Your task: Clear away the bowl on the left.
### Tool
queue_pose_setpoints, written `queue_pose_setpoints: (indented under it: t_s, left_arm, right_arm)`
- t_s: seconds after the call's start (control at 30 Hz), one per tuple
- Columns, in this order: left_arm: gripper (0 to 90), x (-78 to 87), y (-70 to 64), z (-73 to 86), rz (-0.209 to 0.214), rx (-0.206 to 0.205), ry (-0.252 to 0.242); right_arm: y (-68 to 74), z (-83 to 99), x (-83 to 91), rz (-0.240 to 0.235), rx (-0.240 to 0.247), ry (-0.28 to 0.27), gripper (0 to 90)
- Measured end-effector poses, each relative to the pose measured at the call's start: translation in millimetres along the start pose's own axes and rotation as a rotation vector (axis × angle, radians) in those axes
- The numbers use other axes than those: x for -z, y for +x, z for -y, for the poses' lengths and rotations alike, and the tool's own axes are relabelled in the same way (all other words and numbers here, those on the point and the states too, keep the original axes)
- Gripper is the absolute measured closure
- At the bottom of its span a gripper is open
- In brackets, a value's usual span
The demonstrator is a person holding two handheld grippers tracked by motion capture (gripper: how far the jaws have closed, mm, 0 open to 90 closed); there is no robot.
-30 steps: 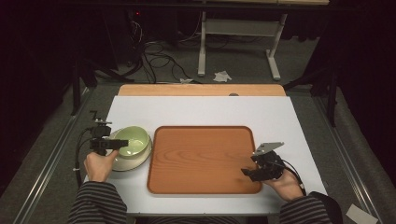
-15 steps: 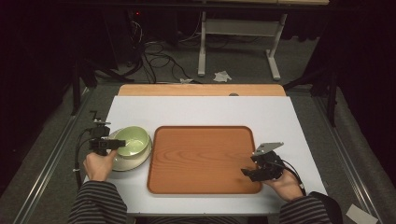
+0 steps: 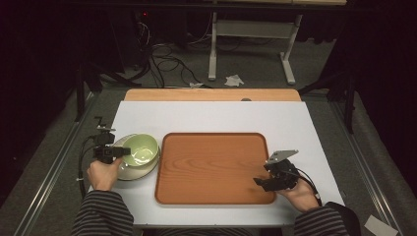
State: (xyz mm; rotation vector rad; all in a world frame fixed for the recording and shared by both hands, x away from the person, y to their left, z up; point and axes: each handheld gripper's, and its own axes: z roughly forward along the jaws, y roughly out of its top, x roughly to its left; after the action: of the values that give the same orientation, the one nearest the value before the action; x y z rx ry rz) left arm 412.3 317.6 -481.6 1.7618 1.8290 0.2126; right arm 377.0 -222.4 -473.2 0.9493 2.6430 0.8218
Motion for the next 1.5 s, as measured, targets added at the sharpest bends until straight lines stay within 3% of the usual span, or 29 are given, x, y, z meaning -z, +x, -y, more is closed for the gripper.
queue_pose_setpoints:
  t_s: [0.37,0.73,1.0,1.5]
  left_arm:
    - [83.1,2.1,1.9,-0.1,0.032,0.033,-0.022]
    - [82.6,7.1,3.4,0.3,0.024,0.021,-0.030]
    - [82.7,17.9,3.9,0.6,0.049,0.040,-0.085]
    - [82.6,32.0,-9.7,-0.6,0.084,-0.014,-0.128]
  right_arm:
    - [0.0,0.2,0.1,-0.001,-0.002,-0.006,36.1]
    - [-0.7,0.3,0.3,-0.001,0.000,-0.009,36.1]
    - [-0.4,0.3,0.8,0.001,0.003,-0.010,36.1]
    - [-0.6,0.2,0.1,-0.002,0.000,-0.009,36.1]
